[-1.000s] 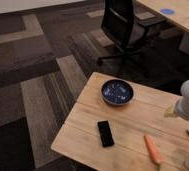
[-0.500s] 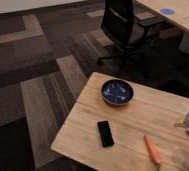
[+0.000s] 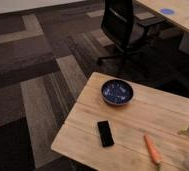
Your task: Place the ceramic cup in the ceramic bowl
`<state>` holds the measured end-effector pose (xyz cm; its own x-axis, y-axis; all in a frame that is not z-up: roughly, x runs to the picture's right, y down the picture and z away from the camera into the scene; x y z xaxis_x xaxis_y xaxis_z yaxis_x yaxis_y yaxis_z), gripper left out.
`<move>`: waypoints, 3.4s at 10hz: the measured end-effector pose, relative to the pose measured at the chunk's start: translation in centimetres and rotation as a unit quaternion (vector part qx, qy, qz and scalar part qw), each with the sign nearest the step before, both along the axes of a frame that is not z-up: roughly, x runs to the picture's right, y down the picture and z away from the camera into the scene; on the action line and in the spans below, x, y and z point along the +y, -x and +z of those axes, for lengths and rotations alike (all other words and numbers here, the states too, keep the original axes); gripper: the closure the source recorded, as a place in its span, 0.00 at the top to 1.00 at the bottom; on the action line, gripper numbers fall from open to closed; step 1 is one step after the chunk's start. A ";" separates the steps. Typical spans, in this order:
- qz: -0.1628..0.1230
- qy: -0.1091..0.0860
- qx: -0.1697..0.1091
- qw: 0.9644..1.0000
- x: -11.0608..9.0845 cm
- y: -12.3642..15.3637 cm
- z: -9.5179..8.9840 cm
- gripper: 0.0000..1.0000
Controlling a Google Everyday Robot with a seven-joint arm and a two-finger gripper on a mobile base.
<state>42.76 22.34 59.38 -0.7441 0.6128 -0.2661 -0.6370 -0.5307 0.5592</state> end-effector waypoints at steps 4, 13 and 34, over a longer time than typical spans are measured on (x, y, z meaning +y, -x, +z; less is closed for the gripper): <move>0.012 0.012 -0.015 1.000 2.6 -0.8 1.2 0.58; -0.116 0.048 -0.027 0.992 -9.2 -1.2 3.9 0.00; -0.602 0.073 -0.207 0.768 -23.9 32.0 16.7 0.00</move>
